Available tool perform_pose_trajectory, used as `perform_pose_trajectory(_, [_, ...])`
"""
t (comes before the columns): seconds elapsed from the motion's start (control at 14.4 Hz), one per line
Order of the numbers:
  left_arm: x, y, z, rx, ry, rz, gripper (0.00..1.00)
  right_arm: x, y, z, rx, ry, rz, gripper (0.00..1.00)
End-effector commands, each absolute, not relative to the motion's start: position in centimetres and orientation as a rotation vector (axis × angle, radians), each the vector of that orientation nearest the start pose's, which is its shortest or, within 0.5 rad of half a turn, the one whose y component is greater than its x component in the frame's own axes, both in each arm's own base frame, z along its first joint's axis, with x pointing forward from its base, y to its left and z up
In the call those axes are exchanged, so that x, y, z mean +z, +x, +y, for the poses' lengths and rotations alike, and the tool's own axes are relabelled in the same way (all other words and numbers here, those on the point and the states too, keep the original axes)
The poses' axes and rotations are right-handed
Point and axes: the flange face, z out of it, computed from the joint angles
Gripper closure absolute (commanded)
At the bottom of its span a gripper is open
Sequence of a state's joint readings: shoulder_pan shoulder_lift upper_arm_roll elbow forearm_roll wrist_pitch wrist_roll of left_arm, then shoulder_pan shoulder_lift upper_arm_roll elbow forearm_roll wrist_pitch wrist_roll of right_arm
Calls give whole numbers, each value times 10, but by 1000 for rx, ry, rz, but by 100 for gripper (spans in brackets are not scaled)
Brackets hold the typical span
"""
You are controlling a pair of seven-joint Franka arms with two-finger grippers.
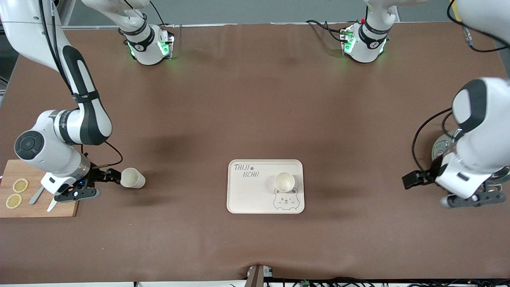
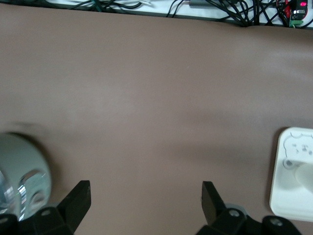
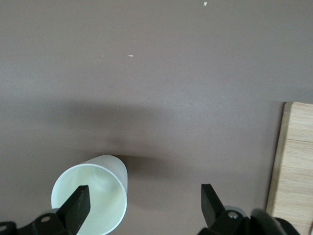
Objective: Place white IKEA cup upright on tray with both arms
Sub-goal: 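Open the left gripper and withdraw while the right gripper lowers to the cup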
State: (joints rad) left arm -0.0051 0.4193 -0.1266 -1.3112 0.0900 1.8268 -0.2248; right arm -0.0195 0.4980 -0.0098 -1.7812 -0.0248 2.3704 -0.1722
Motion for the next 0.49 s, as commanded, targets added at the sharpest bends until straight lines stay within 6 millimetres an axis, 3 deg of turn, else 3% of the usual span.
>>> perform_pose_trajectory(0.0, [558,654,-74,-102,-3130,-110,0,268,657,-18,-166,-3154,-288,0])
perform_pose_trajectory(0.28, [608,612,-79,11,-3181,-114,0,254,654,-8,-128,-3150,-312,0])
perform_pose_trajectory(0.42, [616,597,-84,72,-3172,-36,0,247,652,-7,-106,-3150,-315,0])
